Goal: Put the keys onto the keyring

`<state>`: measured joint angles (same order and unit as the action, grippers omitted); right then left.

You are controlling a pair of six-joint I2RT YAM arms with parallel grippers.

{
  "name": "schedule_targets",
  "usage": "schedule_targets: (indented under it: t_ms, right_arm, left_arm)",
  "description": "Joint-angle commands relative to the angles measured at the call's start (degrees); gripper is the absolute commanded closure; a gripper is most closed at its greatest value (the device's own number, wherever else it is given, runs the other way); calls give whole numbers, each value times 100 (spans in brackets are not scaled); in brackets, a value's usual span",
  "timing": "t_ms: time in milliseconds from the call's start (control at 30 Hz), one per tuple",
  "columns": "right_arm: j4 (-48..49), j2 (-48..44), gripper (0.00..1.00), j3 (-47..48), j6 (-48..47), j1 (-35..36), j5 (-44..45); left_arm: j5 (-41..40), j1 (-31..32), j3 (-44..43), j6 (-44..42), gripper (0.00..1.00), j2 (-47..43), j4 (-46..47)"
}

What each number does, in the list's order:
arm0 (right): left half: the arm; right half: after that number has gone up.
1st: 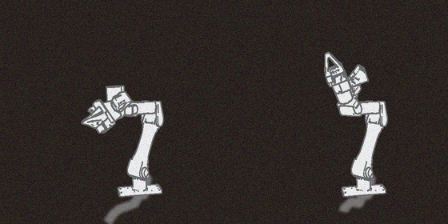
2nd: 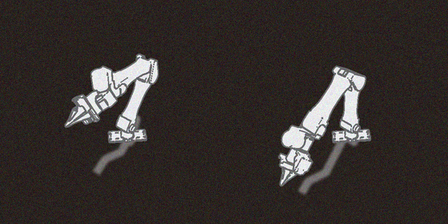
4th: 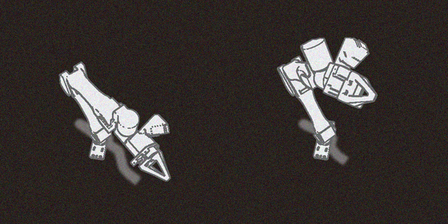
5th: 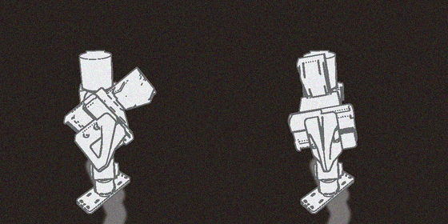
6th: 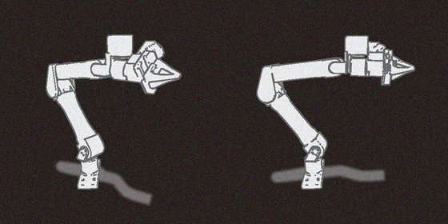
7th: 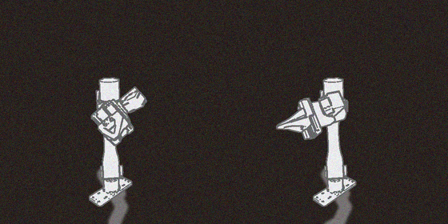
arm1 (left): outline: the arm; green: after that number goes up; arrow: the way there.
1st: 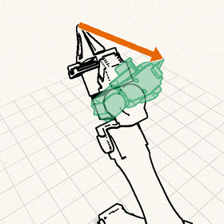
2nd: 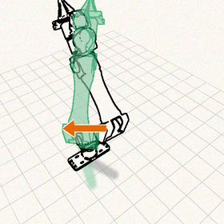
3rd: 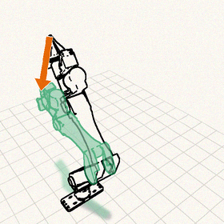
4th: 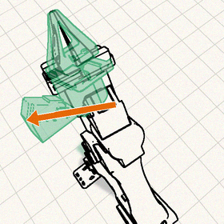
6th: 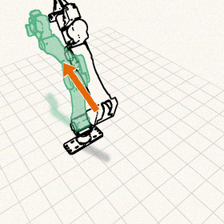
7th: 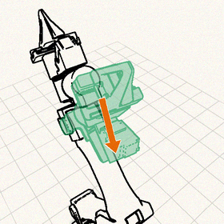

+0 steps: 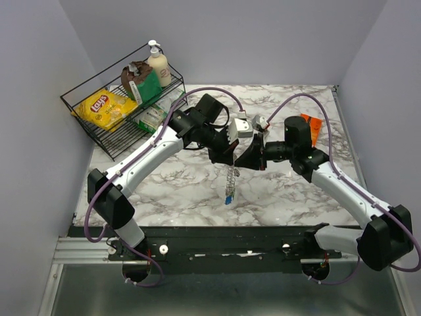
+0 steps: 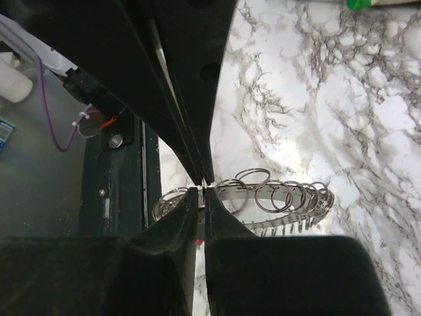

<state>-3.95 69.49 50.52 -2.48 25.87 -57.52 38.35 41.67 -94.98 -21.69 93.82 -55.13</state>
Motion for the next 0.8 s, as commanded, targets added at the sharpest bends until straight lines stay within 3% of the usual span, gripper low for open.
schedule_targets:
  t_ms: [0, 100, 300, 767]
  right_arm:
    - [219, -313, 68, 37, -7, 32, 30]
    - [228, -393, 56, 37, 2, 24, 144]
    - [228, -560, 46, 2, 55, 23, 425]
    - [271, -850, 52, -139, 99, 15, 698]
  left_arm:
    - [190, 43, 260, 121, 100, -267, 485]
    - [164, 43, 532, 270, 100, -478, 889]
    - [-134, 8, 1226, 622, 100, -961, 1908]
    - [-249, -273, 2773, 1492, 100, -2157, 4159]
